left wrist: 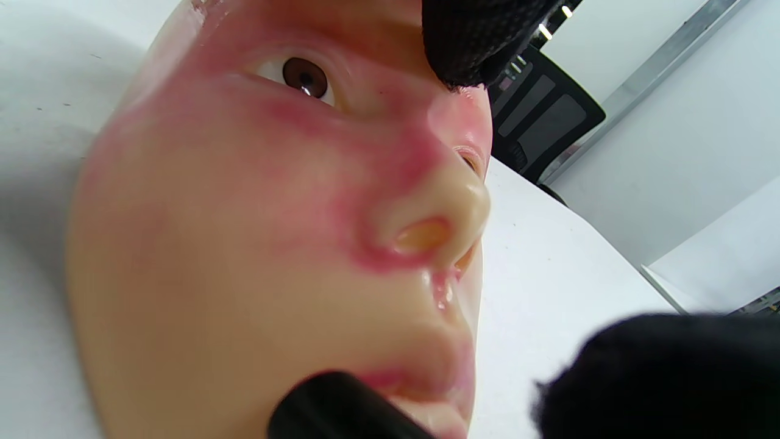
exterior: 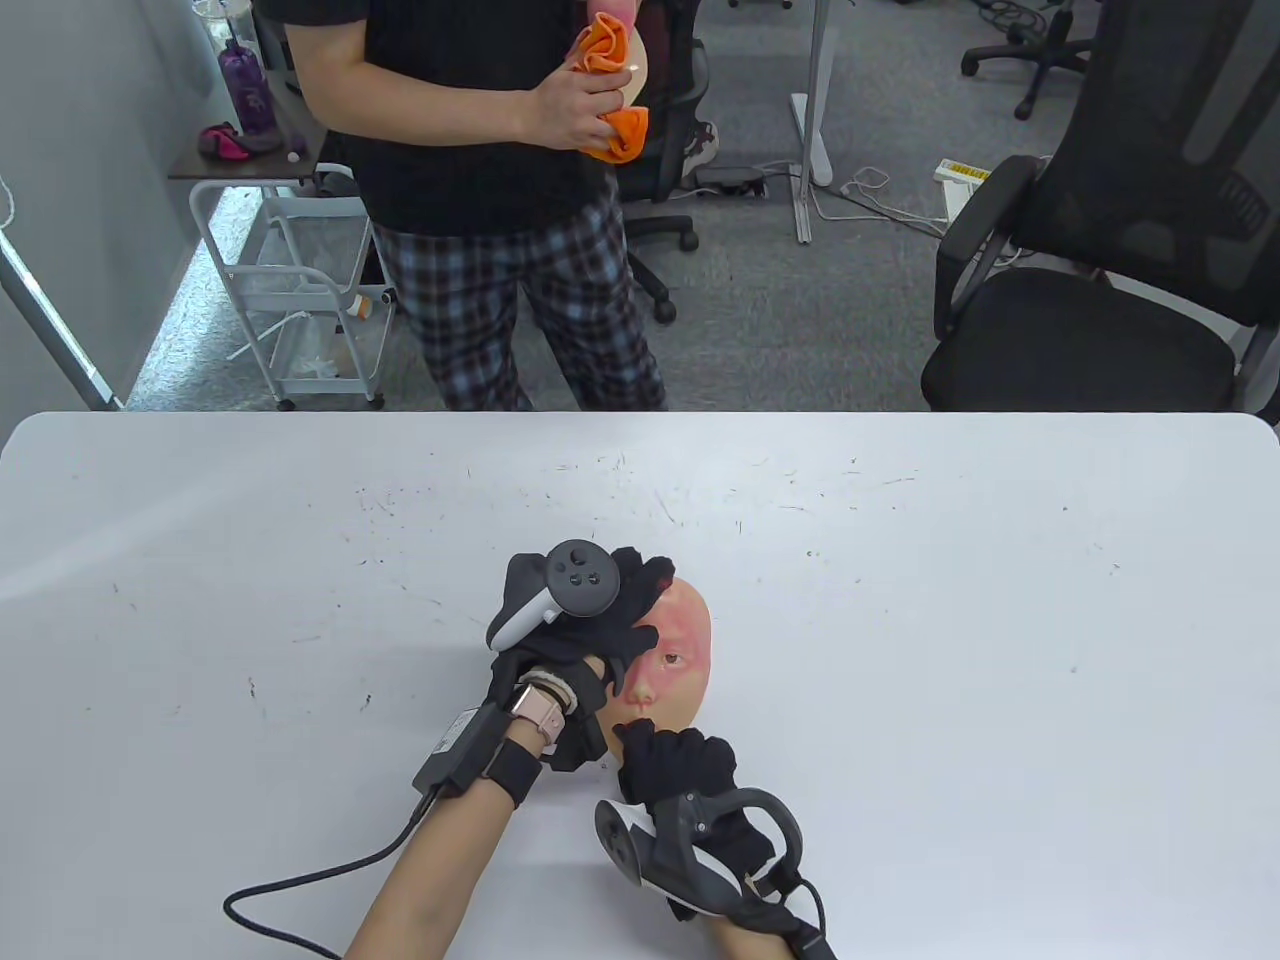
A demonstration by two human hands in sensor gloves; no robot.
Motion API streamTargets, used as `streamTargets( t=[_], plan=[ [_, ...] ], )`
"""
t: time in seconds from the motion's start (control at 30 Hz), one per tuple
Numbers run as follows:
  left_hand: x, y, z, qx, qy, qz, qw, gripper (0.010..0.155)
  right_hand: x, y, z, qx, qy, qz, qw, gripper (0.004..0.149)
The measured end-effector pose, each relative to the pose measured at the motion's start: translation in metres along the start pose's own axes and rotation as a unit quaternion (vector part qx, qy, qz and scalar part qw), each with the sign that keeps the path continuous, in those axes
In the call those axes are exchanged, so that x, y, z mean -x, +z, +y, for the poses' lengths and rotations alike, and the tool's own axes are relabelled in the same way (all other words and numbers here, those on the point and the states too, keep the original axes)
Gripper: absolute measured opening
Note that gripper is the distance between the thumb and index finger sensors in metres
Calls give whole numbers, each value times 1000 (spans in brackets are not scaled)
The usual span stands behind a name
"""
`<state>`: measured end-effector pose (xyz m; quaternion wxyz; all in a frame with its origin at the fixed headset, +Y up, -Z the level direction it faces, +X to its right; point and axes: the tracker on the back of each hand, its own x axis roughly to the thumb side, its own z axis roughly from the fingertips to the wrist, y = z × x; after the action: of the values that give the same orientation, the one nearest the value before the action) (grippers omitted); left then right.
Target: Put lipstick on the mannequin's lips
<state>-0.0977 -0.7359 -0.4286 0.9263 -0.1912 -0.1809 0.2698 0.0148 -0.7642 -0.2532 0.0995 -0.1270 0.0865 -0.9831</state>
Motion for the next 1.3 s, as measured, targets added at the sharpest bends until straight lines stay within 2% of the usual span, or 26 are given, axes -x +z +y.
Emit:
streamTargets(
  t=[0.17,0.5,0.63,0.8,0.93,1.07,1.3],
  plan=[
    [0,0,0,-1,-1,1,1000,76,5,4,-1,31,4,13,999,54],
    [0,0,0,0,0,3,1000,76,15,6,0,53,-17,42,998,54],
    [0,0,-1,0,0,3,1000,76,23,7,2,53,-50,48,996,54],
    [0,0,-1,-1,1,3,1000,75,30,7,6,14,-76,48,996,54],
    [0,0,-1,1,2,3,1000,76,35,8,8,7,-93,57,994,53],
    [0,0,-1,1,1,3,1000,75,27,11,5,26,-94,21,995,53],
    [0,0,-1,2,1,3,1000,75,15,3,5,-13,-76,1,997,52]
  ],
)
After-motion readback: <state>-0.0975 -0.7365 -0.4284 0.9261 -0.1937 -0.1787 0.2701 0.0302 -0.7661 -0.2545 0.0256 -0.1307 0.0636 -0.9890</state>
